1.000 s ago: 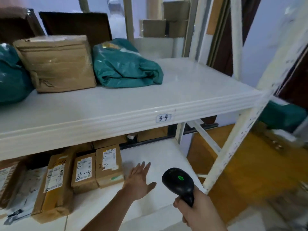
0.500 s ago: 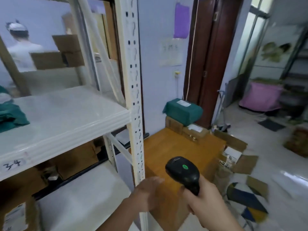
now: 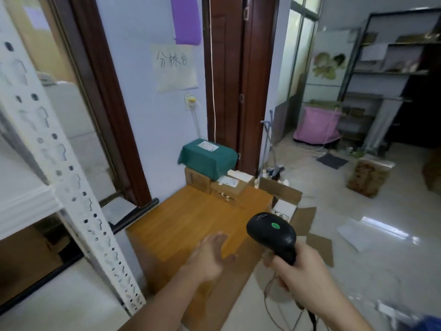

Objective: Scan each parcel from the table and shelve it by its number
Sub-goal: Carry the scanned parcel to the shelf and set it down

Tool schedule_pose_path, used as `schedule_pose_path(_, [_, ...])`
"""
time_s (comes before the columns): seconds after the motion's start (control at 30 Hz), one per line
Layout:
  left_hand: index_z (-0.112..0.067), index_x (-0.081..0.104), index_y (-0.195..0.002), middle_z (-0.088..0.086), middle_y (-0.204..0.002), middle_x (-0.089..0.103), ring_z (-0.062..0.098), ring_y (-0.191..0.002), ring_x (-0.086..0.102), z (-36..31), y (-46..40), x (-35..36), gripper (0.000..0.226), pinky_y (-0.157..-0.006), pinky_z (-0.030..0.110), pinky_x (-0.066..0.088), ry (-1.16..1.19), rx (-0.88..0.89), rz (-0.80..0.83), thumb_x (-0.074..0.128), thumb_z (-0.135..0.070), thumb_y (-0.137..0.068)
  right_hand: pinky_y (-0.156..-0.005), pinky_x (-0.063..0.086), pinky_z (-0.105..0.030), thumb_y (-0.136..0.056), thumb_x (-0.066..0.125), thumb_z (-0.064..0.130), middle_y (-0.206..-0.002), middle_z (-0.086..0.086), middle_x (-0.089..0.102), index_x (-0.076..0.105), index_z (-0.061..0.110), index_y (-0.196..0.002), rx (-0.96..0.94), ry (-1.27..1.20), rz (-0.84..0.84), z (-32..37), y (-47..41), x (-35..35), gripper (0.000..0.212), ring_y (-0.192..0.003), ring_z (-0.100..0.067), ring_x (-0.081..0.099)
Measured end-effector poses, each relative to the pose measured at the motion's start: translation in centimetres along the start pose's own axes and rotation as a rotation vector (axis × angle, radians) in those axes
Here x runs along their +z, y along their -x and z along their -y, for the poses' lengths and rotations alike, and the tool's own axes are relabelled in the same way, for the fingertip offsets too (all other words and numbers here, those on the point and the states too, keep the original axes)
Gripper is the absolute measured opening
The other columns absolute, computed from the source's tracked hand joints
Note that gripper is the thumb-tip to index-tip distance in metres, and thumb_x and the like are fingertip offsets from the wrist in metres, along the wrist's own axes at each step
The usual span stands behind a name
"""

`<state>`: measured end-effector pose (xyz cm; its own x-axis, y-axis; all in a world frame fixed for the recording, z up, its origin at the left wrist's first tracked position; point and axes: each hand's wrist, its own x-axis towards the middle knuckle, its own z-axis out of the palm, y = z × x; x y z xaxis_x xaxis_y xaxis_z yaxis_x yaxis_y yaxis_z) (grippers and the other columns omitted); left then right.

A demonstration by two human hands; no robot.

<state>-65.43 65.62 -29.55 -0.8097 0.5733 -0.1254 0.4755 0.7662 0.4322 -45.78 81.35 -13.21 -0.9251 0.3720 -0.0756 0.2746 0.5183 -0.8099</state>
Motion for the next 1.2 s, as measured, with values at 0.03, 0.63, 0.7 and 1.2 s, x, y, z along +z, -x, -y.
schedule_pose_path(0.03, [-0.031,0.031,-0.162,-0.008,-0.17,0.027,0.019,-0.156,0.027,-0.1,-1.2,0.1,0.081,-0.125,0.042,0.029,-0.003,0.002,-0.003,0.049,-0.073,-0.096,-0.042,0.038,-0.012,-0.086,0.069,0.018,-0.05,0.008,0.061,0.06,0.021,-0.075,-0.001,-0.006,-0.004,-0.2,-0.9,-0.4,0.015,-0.043,-0.003,0.058])
schedule_pose_path(0.63, [-0.035,0.036,-0.159,-0.013,-0.163,0.037,0.014,-0.15,0.034,-1.0,-24.6,0.2,0.073,-0.125,0.042,0.029,0.034,0.014,0.053,0.055,-0.067,-0.096,-0.06,0.051,-0.017,-0.084,0.071,0.021,-0.071,0.0,0.07,0.063,0.027,-0.088,0.155,0.002,-0.031,-4.6,-21.1,-4.2,0.011,-0.065,-0.006,0.066])
schedule_pose_path(0.7, [-0.036,0.036,-0.158,-0.014,-0.162,0.038,0.014,-0.15,0.034,-1.4,-26.7,0.5,0.071,-0.125,0.042,0.029,0.037,-0.005,0.058,0.056,-0.065,-0.096,-0.05,0.046,-0.012,-0.085,0.07,0.019,-0.07,-0.002,0.07,0.062,0.025,-0.09,0.149,0.01,-0.006,-5.4,-23.5,-4.9,0.011,-0.061,-0.004,0.066])
schedule_pose_path(1.2, [-0.034,0.036,-0.158,-0.01,-0.163,0.039,0.019,-0.151,0.035,-3.2,-41.4,3.5,0.07,-0.124,0.044,0.033,0.124,-0.288,-0.01,0.052,-0.066,-0.098,-0.055,0.045,-0.027,-0.081,0.074,0.016,-0.058,-0.005,0.064,0.061,0.02,-0.084,0.132,0.033,0.273,-11.8,-43.9,-10.3,0.013,-0.054,-0.015,0.062])
